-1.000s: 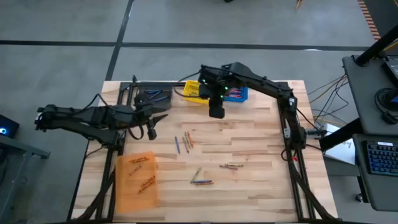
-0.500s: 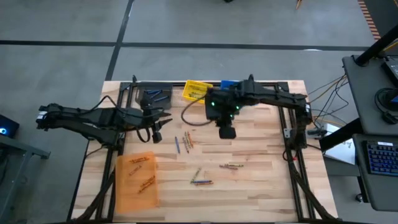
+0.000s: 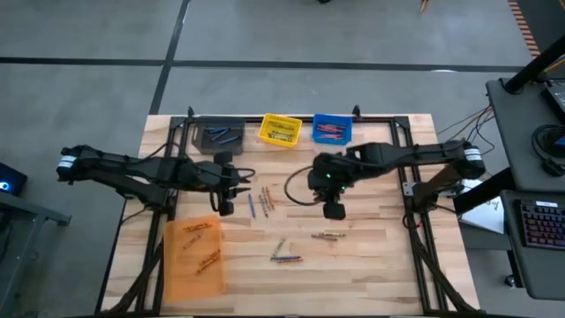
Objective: Sort crayons
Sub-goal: Put the blue crayon into the black bin
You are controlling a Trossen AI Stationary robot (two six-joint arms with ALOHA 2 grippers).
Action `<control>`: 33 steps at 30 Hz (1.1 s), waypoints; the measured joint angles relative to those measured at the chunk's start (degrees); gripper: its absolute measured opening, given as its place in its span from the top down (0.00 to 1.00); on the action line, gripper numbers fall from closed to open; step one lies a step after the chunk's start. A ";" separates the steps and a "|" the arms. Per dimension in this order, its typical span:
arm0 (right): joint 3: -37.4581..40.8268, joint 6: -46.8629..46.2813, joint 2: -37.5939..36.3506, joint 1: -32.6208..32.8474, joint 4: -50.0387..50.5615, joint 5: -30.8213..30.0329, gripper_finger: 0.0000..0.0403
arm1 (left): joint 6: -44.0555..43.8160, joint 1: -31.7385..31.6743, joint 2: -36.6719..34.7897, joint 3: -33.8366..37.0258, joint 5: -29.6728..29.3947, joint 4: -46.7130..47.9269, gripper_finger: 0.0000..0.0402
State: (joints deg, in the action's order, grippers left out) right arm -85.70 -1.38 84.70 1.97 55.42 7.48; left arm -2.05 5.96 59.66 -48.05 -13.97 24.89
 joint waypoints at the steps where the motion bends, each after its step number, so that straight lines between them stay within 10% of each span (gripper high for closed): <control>1: 2.25 -1.10 -1.05 0.45 -1.64 0.00 0.84 | 0.15 0.00 0.64 0.00 0.71 0.71 0.81; 13: 18.30 -12.91 -8.68 5.24 -9.74 -0.12 0.84 | 8.16 0.00 11.58 -1.08 5.65 2.63 0.81; 33: 23.92 -15.66 -12.26 8.67 -15.47 -0.17 0.84 | 23.77 -0.02 33.24 -6.86 5.67 11.71 0.81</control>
State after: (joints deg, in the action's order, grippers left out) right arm -61.78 -17.04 72.44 10.63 39.94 7.31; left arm 21.72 5.93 92.90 -54.91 -8.29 36.59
